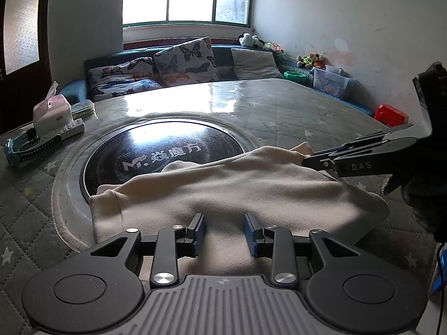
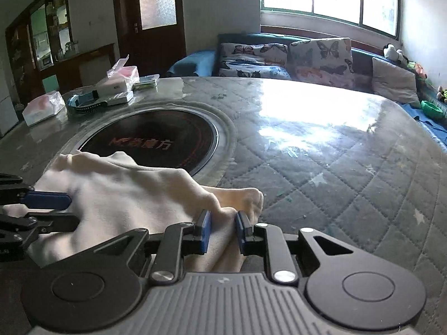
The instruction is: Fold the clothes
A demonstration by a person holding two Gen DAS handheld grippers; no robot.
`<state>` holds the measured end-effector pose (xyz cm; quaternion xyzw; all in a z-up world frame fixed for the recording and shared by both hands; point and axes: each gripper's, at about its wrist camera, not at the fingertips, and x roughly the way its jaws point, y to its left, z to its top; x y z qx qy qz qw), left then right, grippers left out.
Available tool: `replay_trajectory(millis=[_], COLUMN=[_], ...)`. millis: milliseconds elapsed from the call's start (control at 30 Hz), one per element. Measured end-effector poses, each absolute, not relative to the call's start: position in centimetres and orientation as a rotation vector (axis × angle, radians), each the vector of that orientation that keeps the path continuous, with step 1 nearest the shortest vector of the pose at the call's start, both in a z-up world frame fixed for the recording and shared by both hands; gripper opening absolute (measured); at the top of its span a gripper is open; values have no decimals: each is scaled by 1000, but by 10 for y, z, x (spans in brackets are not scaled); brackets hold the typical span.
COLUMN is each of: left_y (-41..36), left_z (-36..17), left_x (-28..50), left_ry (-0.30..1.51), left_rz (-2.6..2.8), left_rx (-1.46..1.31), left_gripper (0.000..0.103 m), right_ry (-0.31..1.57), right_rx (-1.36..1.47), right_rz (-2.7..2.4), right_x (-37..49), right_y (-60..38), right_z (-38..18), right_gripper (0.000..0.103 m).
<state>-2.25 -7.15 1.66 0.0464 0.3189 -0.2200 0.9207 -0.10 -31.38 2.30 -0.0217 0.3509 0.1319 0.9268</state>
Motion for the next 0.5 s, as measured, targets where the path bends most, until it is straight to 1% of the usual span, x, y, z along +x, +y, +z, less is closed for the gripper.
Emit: replay_trajectory(millis=[33,133,167,233,300,500], left_y=[-71,-72,-72,-72,-71,-70], left_z=[17,17,16,16,16,15], left_x=[-22,-23,-23,-23,-23,-25], left_ry=[655,653,652,652,653,648], left_rz=[-452,-455,-455,-456,-456,-463], left_rx=[95,98,99,99,98,101], left_gripper=[34,34,34,34,34,34], right_ry=[719,715,711,704,676,640], right_rx=[-36,-18,-24,-31,-67,-114], right_rz=[268,266,266,269,260,270], right_x=[-1,-2,-3,-3,-6,-6], right_y=[-315,-316,-315,-313,-310,-298], right_z=[23,22,22,23,26,33], right_gripper=[22,21,20,9,5,4])
